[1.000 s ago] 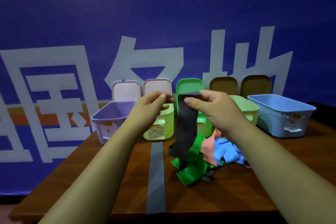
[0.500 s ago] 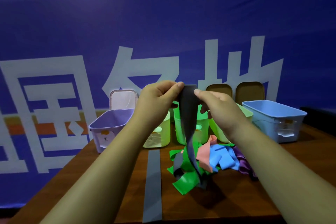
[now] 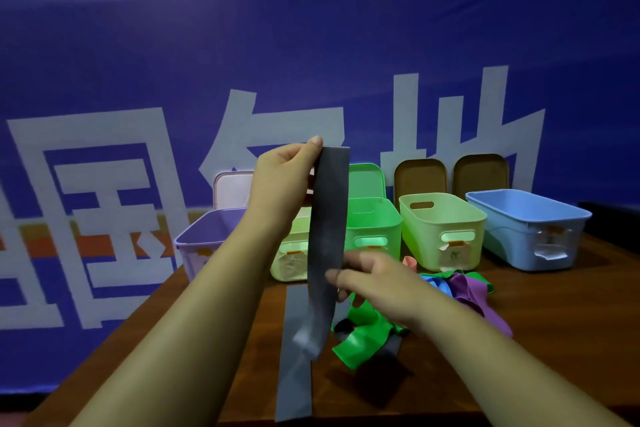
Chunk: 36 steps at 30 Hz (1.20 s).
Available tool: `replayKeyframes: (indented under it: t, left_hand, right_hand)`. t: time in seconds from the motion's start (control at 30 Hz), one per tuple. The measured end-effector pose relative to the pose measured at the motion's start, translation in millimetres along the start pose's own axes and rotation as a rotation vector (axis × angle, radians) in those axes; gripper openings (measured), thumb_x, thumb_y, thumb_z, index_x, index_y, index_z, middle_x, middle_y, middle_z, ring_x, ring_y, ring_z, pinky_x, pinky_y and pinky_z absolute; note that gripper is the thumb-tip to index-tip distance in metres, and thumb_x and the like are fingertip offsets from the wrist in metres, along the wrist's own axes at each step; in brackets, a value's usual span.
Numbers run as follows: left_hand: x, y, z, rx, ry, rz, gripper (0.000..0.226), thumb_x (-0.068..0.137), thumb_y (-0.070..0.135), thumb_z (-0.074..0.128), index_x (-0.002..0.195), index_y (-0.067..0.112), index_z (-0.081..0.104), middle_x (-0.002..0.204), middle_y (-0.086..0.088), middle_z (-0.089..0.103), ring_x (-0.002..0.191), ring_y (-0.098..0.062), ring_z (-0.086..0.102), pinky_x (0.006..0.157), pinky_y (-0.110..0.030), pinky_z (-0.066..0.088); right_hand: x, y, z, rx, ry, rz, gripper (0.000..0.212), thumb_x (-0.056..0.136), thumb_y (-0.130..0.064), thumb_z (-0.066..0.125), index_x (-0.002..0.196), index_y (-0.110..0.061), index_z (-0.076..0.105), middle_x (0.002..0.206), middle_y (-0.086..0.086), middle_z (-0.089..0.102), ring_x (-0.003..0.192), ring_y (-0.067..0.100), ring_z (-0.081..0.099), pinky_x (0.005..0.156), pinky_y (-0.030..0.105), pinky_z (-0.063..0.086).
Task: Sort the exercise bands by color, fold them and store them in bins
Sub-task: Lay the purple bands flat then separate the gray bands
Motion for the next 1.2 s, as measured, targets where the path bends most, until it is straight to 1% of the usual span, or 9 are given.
replayKeyframes:
  t: [0.1, 0.23, 0.33, 0.57, 0.7, 0.8, 1.0, 1.1, 1.2]
  left_hand:
    - [0, -15, -10, -0.003, 0.04, -0.077, 0.029, 0.107, 0.041, 0.06, 0.091, 0.024, 0.077, 0.082, 0.008, 0.079, 0.076, -0.012, 0.077, 0.063, -0.029, 0.063]
    - [-3, -28, -16, -0.007, 0.047, -0.127, 0.028, 0.107, 0.042, 0.059, 0.09, 0.026, 0.076, 0.075, 0.015, 0.077, 0.069, -0.006, 0.074, 0.06, -0.024, 0.061]
    - [-5, -34, -19, -0.027, 0.026, -0.127, 0.027, 0.106, 0.043, 0.061, 0.093, 0.026, 0.078, 0.081, 0.013, 0.078, 0.075, -0.01, 0.075, 0.064, -0.028, 0.063]
    - [-10, -35, -11, -0.008, -0.068, -0.047, 0.025, 0.108, 0.039, 0.058, 0.102, 0.024, 0.077, 0.095, 0.002, 0.078, 0.075, -0.009, 0.076, 0.067, -0.033, 0.065]
    - [-9, -37, -18, 0.0, -0.052, -0.01, 0.028, 0.108, 0.043, 0.057, 0.112, 0.025, 0.077, 0.101, 0.005, 0.08, 0.089, -0.012, 0.077, 0.069, -0.029, 0.065]
    - [-10, -45, -25, 0.006, -0.039, -0.041, 0.027, 0.108, 0.048, 0.054, 0.112, 0.031, 0.075, 0.104, 0.006, 0.08, 0.098, -0.015, 0.077, 0.078, -0.034, 0.066]
    - [-64, -123, -10, 0.182, -0.338, -0.243, 0.028, 0.106, 0.046, 0.06, 0.117, 0.022, 0.072, 0.112, -0.01, 0.076, 0.11, -0.031, 0.072, 0.101, -0.053, 0.059]
    - [-91, -148, -10, 0.173, -0.419, -0.291, 0.024, 0.106, 0.028, 0.064, 0.127, 0.016, 0.07, 0.117, -0.008, 0.079, 0.104, -0.02, 0.075, 0.093, -0.035, 0.062]
    - [-108, -157, -17, 0.198, -0.443, -0.345, 0.025, 0.104, 0.014, 0.066, 0.128, 0.018, 0.069, 0.119, -0.008, 0.078, 0.103, -0.019, 0.073, 0.095, -0.042, 0.06]
  right_hand:
    - [-1, 12, 13, 0.02, -0.032, 0.03, 0.021, 0.102, -0.033, 0.072, 0.123, -0.033, 0.075, 0.107, -0.016, 0.08, 0.093, 0.001, 0.073, 0.08, 0.021, 0.051]
    - [2, 18, 20, -0.062, -0.077, 0.061, 0.014, 0.1, -0.048, 0.07, 0.098, -0.038, 0.08, 0.094, -0.013, 0.08, 0.088, 0.009, 0.073, 0.086, 0.039, 0.059]
    - [9, 7, 2, -0.077, 0.0, 0.057, 0.039, 0.091, -0.071, 0.066, 0.097, -0.035, 0.08, 0.093, -0.011, 0.08, 0.091, 0.014, 0.076, 0.095, 0.045, 0.059]
    - [31, -73, -74, 0.063, 0.364, -0.164, 0.027, 0.101, -0.052, 0.066, 0.101, -0.027, 0.077, 0.092, -0.01, 0.077, 0.085, 0.012, 0.069, 0.071, 0.032, 0.057]
    - [42, -93, -69, -0.007, 0.376, -0.221, 0.014, 0.103, -0.038, 0.067, 0.102, -0.028, 0.076, 0.09, -0.006, 0.076, 0.076, 0.009, 0.064, 0.063, 0.023, 0.052]
    - [49, -96, -62, 0.033, 0.378, -0.235, 0.011, 0.105, -0.035, 0.066, 0.105, -0.027, 0.074, 0.092, 0.001, 0.075, 0.072, 0.012, 0.063, 0.064, 0.026, 0.051]
    - [51, -104, -57, 0.145, 0.412, -0.276, 0.008, 0.108, -0.033, 0.063, 0.113, -0.029, 0.068, 0.094, -0.001, 0.073, 0.065, 0.014, 0.067, 0.058, 0.028, 0.052]
    - [55, -96, -54, 0.154, 0.46, -0.268, 0.005, 0.108, -0.031, 0.062, 0.111, -0.029, 0.066, 0.099, 0.002, 0.073, 0.06, 0.016, 0.068, 0.053, 0.03, 0.051]
    - [60, -85, -52, 0.158, 0.506, -0.263, 0.004, 0.108, -0.03, 0.062, 0.107, -0.03, 0.066, 0.092, 0.002, 0.074, 0.058, 0.016, 0.066, 0.05, 0.03, 0.05]
Point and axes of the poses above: each hand's wrist, its own x-axis towards the middle knuckle, its own z-axis out of the palm, y = z × x, the point moved 9 cm from there along x, towards the middle knuckle
